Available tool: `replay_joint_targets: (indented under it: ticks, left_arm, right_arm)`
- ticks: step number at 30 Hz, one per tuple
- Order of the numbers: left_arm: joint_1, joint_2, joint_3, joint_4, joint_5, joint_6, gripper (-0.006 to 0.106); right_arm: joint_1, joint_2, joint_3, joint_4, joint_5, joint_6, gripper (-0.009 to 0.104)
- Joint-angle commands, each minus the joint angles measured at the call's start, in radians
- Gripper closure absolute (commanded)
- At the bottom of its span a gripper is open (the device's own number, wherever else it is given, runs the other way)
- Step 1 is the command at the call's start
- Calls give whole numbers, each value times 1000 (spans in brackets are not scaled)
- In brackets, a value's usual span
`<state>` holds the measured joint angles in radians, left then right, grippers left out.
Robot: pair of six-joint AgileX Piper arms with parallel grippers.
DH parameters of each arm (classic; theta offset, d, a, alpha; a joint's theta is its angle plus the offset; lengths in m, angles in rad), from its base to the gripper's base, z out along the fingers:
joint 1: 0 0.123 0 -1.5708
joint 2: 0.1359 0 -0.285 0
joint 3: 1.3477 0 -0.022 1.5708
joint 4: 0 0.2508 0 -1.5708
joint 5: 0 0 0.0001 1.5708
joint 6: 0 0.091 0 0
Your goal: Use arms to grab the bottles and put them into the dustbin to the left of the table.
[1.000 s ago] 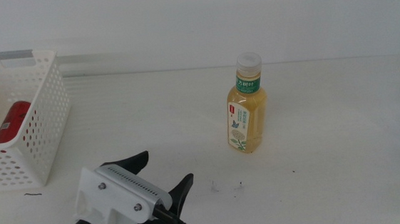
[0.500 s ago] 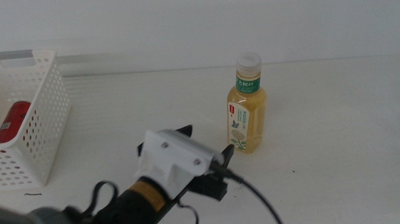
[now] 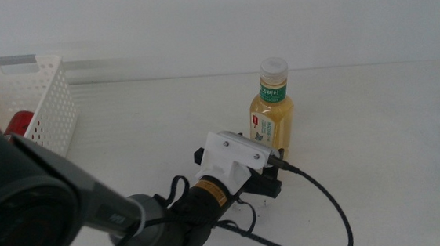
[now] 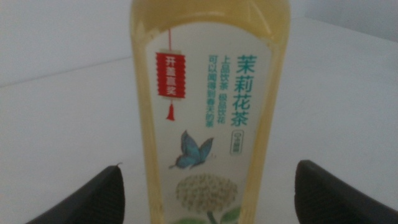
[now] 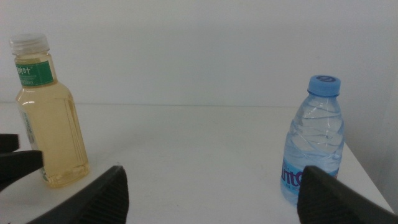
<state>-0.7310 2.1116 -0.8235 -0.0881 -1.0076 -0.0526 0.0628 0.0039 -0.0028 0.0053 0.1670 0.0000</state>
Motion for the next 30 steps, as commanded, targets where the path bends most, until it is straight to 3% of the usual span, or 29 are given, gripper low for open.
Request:
replay_joint_targets:
  ticks: [1,19,22,25,28,30]
  left_arm:
    - [-7,29,-45,-3,-8,-16,7]
    - [3,186,-281,-40,61,-24,10]
    - [9,188,-286,-42,70,-55,26]
    - [17,173,-286,-11,91,-113,57]
    - [23,84,-282,34,326,-92,90]
    - [23,-21,-282,27,538,-76,102]
  right_arm:
    - [-3,-4,3,-5,-11,-5,3]
    - [-3,-4,3,-5,-11,-5,3]
    - [-3,-4,3,-5,-11,-5,3]
    - [-3,-4,3,-5,-11,-5,3]
    - [-3,-4,3,-5,-11,-5,3]
    - [-3,-4,3,-5,-11,-5,3]
